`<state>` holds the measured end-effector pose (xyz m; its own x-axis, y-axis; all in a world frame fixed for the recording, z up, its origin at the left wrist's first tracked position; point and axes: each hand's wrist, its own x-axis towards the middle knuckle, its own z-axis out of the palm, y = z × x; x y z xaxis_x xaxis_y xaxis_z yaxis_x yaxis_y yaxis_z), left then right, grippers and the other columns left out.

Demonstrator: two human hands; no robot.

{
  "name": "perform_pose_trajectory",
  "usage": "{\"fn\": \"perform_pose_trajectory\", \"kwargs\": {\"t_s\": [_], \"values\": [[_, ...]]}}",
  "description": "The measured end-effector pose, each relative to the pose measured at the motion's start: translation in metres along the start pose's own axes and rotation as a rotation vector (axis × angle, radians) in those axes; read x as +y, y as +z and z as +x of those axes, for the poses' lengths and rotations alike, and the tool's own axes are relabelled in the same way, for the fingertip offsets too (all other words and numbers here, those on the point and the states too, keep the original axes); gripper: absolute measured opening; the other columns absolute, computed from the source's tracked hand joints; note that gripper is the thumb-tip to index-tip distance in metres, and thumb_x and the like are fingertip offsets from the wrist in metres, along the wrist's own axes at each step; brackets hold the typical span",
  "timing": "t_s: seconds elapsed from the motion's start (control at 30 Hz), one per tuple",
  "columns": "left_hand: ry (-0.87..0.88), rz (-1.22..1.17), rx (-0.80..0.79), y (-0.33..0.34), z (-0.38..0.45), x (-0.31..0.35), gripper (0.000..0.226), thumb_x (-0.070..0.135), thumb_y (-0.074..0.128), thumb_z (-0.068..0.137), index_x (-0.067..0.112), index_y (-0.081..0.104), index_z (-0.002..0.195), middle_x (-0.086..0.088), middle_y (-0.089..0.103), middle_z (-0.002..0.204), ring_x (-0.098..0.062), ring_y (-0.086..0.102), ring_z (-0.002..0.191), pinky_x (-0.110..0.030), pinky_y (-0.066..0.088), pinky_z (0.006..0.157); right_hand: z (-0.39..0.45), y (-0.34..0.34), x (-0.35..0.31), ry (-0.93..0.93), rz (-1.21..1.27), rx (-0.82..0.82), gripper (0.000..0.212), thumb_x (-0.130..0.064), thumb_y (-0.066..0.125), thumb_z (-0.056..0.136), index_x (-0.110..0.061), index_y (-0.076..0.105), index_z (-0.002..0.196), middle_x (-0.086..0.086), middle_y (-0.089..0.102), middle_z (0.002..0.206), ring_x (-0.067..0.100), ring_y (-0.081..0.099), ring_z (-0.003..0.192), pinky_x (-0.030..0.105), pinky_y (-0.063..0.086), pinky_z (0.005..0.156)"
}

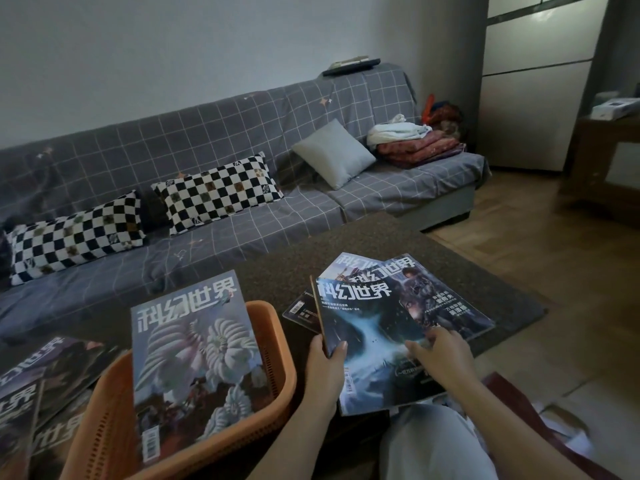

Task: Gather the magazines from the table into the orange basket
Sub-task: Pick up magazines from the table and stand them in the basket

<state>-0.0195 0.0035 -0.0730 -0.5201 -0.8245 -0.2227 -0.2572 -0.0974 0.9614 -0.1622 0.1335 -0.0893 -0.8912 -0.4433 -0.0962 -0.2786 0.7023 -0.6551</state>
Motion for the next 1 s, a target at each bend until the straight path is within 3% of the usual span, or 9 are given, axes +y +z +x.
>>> {"fn": "perform_pose_trajectory", "kwargs": {"t_s": [0.1,0.17,0.27,0.33,0.43,0.63,0.73,0.87,1.0], "values": [[0.122,0.041,0.016,-0.003,-0.008,0.008,0.022,0.013,0.057,0.093,0.021,0.055,0.114,-0.001,0.066,0.109,-0.018,0.063,0.103,-0.042,0.049,0.096,-0.002,-0.006,0.002,0.018,0.079,-0.019,0.036,-0.048,0.066,0.079,-0.014,0.066,0.069,0.002,0.065,0.071,0.016,0.060,0.069,0.027,0.041,0.056],[0.193,0.047,-0.005,-0.008,-0.013,0.017,0.020,0.013,0.057,0.093,0.029,0.055,0.105,0.001,0.067,0.107,-0.015,0.063,0.101,-0.038,0.050,0.094,-0.005,-0.010,-0.001,0.044,0.232,-0.065,0.034,-0.047,0.067,0.080,-0.014,0.062,0.079,-0.004,0.062,0.069,0.010,0.058,0.066,0.024,0.038,0.050],[0.252,0.039,-0.051,-0.020,-0.019,0.032,0.020,0.017,0.057,0.095,0.032,0.057,0.108,0.008,0.067,0.104,-0.009,0.063,0.099,-0.031,0.049,0.089,-0.009,-0.017,-0.014,0.076,0.446,-0.162,0.044,-0.047,0.067,0.080,-0.011,0.059,0.104,-0.002,0.063,0.085,0.011,0.059,0.076,0.023,0.040,0.054],[0.303,0.006,-0.057,-0.031,-0.023,0.041,0.018,0.018,0.057,0.095,0.032,0.058,0.105,0.015,0.070,0.096,-0.003,0.066,0.093,-0.024,0.050,0.082,-0.011,-0.020,-0.024,0.053,0.516,-0.208,0.053,-0.049,0.066,0.080,-0.010,0.058,0.114,0.005,0.065,0.100,0.020,0.061,0.089,0.028,0.045,0.067],[0.363,-0.009,-0.028,-0.054,-0.029,0.053,0.017,0.018,0.057,0.095,0.033,0.059,0.104,0.014,0.071,0.093,0.001,0.067,0.086,-0.018,0.049,0.072,-0.019,-0.026,-0.044,0.005,0.594,-0.317,0.043,-0.051,0.063,0.080,-0.019,0.061,0.110,0.000,0.062,0.101,0.023,0.056,0.099,0.035,0.043,0.086],[0.455,0.022,0.059,-0.115,-0.032,0.062,0.022,0.010,0.056,0.094,0.026,0.059,0.108,0.005,0.071,0.098,-0.008,0.066,0.092,-0.026,0.051,0.081,-0.036,-0.027,-0.093,-0.085,0.826,-0.390,0.020,-0.025,0.067,0.083,-0.007,0.063,0.092,0.010,0.070,0.087,0.020,0.065,0.074,0.031,0.049,0.068],[0.430,0.000,0.134,-0.148,-0.033,0.052,0.019,0.013,0.057,0.094,0.031,0.059,0.100,0.012,0.070,0.092,0.003,0.065,0.083,-0.018,0.047,0.072,-0.043,-0.015,-0.118,-0.158,0.811,-0.403,0.016,-0.021,0.069,0.082,-0.007,0.063,0.088,0.009,0.072,0.085,0.020,0.068,0.075,0.031,0.050,0.067],[0.413,-0.054,0.220,-0.190,-0.034,0.039,0.018,0.015,0.056,0.095,0.030,0.060,0.105,0.014,0.073,0.093,0.004,0.067,0.086,-0.011,0.050,0.068,-0.051,0.012,-0.155,-0.243,0.826,-0.421,0.017,-0.014,0.069,0.083,-0.011,0.060,0.097,0.005,0.072,0.092,0.021,0.069,0.084,0.033,0.053,0.071],[0.377,-0.011,0.319,-0.226,-0.032,0.030,0.012,0.022,0.058,0.094,0.032,0.061,0.101,0.008,0.073,0.095,-0.001,0.067,0.086,-0.017,0.047,0.070,-0.059,0.042,-0.190,-0.324,0.766,-0.437,0.019,-0.016,0.068,0.083,-0.022,0.057,0.097,-0.003,0.070,0.092,0.012,0.068,0.080,0.029,0.053,0.068]]}}
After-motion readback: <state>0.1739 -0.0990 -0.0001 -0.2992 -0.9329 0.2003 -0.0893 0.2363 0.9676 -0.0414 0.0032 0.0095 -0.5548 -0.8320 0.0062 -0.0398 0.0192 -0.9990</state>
